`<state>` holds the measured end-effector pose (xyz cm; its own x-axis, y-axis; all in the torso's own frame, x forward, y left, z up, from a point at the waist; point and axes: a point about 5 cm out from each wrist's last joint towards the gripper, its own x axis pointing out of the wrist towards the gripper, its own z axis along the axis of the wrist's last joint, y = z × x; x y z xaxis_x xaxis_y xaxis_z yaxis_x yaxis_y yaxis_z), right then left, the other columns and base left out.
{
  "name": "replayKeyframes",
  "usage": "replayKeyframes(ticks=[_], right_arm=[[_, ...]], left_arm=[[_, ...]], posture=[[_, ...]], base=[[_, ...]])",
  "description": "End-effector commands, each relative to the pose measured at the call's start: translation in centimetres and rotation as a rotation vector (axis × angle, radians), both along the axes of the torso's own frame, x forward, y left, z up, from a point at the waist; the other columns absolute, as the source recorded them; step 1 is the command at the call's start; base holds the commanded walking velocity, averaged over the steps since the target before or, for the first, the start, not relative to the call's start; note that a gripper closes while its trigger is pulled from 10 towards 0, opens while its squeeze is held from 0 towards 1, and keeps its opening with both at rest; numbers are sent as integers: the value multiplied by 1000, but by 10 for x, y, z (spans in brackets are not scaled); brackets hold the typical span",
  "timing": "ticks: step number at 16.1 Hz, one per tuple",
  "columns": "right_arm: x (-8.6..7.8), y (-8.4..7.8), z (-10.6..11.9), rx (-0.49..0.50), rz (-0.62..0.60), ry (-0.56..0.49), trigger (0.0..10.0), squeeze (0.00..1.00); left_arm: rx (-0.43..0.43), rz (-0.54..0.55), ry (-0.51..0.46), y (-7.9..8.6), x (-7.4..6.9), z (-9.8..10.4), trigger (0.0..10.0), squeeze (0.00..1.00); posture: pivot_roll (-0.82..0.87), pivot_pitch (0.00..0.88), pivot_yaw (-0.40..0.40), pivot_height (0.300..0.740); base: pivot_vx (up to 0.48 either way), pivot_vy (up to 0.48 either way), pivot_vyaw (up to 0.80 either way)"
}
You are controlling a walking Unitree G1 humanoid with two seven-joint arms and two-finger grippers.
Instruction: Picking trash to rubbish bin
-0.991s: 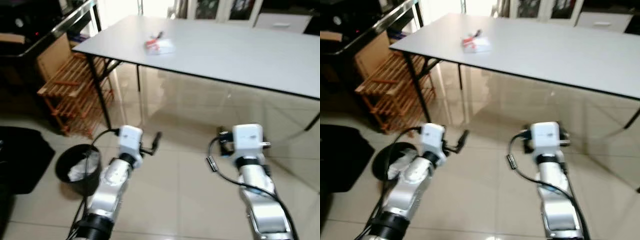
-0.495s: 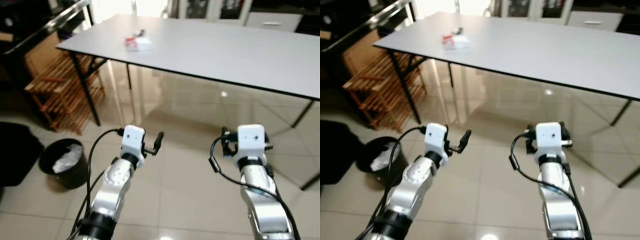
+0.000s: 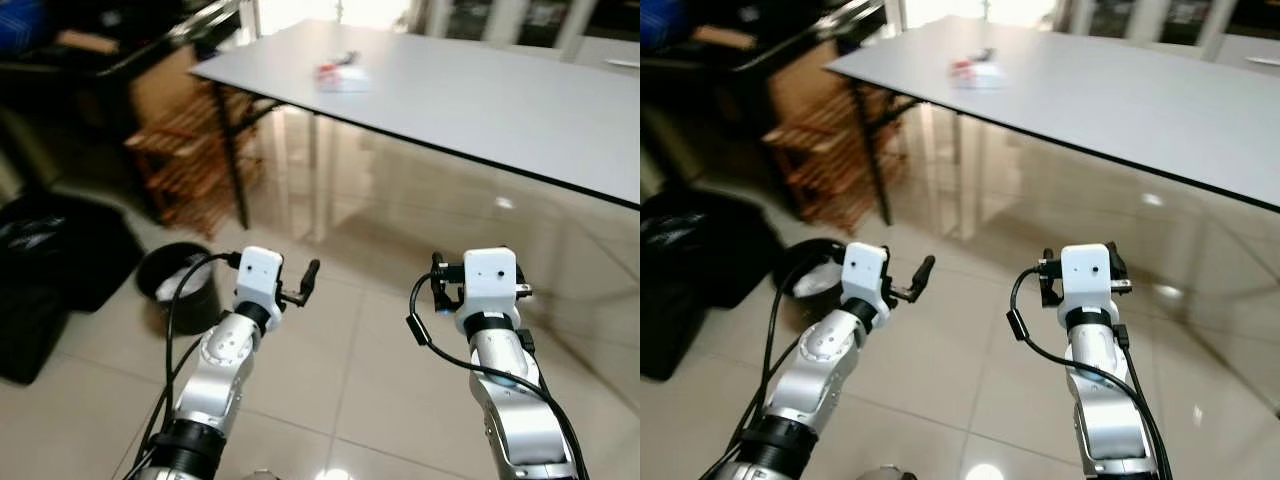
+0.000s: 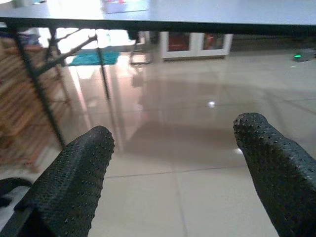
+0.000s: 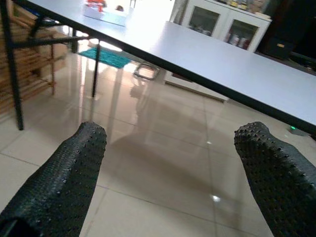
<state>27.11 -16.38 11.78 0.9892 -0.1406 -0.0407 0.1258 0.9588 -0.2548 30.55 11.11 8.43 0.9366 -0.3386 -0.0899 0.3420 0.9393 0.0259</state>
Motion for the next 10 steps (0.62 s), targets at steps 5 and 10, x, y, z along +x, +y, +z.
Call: replayKeyframes(ticks=[5,10], right_arm=[[0,1,-2,-5,0,3,10000,741],[-2,1,-4,-9,-3,8,10000,729]], left_arm=[[-9,-19,-12,0,-1,1,10000,0],[-2,-24,-10,0,-3,0,10000,0]], posture=[[-49,51,32,740],[-52,59,33,740]], base=[[279,0,0],[469,0,0]])
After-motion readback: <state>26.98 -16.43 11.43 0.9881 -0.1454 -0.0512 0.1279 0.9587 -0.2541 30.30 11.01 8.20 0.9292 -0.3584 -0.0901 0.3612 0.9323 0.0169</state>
